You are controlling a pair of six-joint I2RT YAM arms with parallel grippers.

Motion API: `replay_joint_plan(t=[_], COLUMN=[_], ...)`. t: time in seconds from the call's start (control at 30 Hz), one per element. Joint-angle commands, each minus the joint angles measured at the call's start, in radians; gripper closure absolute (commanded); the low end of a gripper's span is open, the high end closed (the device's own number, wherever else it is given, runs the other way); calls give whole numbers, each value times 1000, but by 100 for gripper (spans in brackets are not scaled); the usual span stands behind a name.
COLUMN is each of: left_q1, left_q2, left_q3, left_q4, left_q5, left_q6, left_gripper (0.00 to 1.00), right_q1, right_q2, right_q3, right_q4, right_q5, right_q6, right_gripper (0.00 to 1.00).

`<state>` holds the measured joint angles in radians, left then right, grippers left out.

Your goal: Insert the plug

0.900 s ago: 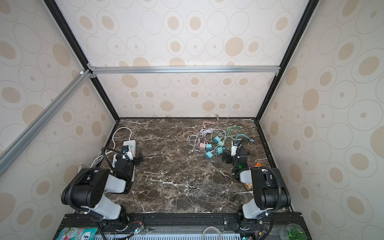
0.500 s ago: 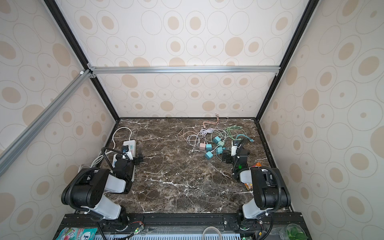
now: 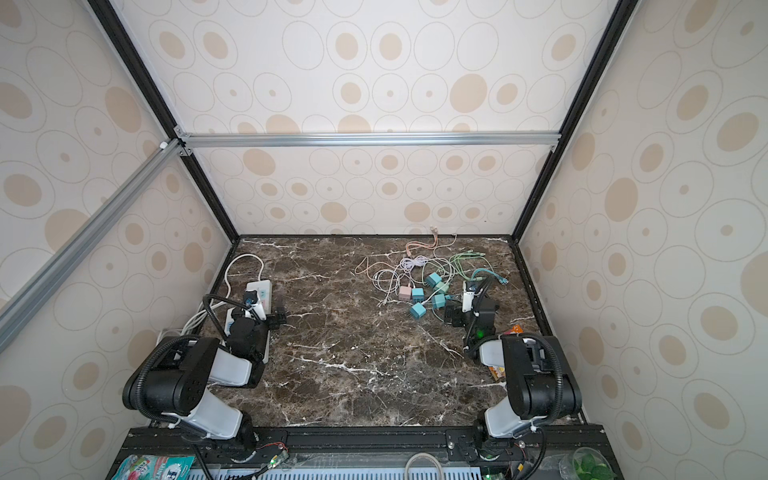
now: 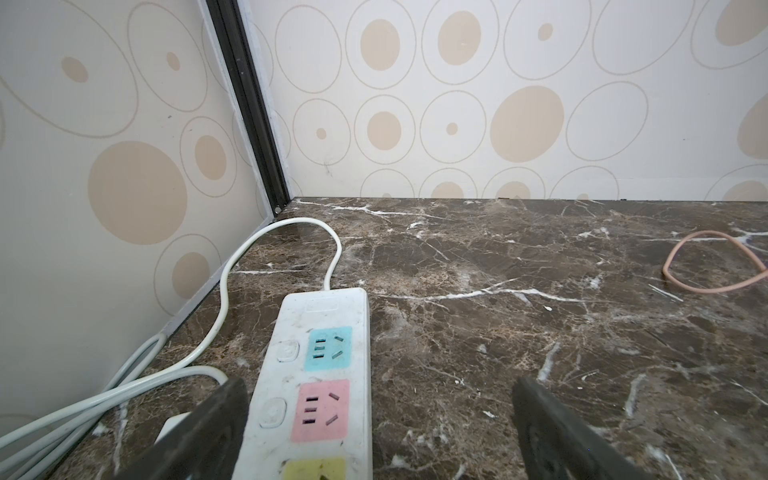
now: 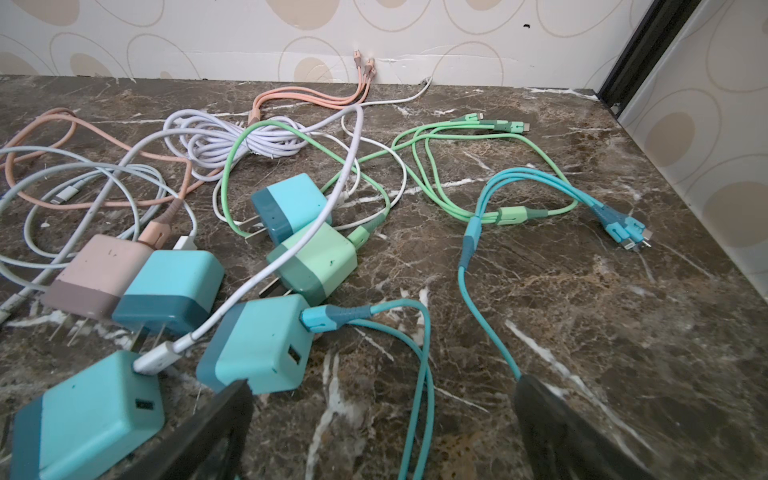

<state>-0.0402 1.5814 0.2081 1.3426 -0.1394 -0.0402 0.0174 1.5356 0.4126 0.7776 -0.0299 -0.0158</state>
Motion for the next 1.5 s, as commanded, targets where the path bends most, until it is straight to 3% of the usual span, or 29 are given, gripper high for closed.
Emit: replay_joint_plan(t=[0.0,0.13,0.23,0.37,0.53,0.7,0.83,1.1,1.27,1.47], left_q1=[7,8,7,6,6,6,12,85,213,359], left_q2=[-4,-14,-95,-234,-305,-253,-177,-152,-162,-155], left_q3=[17,18,37,116,256,471,581,605,572,513], left_q4=[7,2,-98,-377,-706,-1159,-1382,-1484,-1521,-1440], left_q5=[6,12,12,-94,-163,-225,-256,-149,-125,23], left_q6=[17,19,22,-52,-224,-462,-540,-556,-593,-613], left_gripper=[2,2,2,2,2,2,2,2,2,2], right_q1=[-3,-3,-3,-3,-3,-3,-2,-3,-3,-2], right_q2=[2,-2,-39,-129,-172,-175,-154,-173,-178,-174], right_q3=[16,12,44,181,295,387,441,476,476,474], right_q4=[1,8,-60,-414,-621,-778,-867,-952,-974,-984], right_q5=[-7,-8,-5,18,35,18,7,40,48,51], right_q6=[-6,-6,-3,48,210,405,445,417,400,394], right_gripper=[0,0,0,0,0,0,0,0,0,0])
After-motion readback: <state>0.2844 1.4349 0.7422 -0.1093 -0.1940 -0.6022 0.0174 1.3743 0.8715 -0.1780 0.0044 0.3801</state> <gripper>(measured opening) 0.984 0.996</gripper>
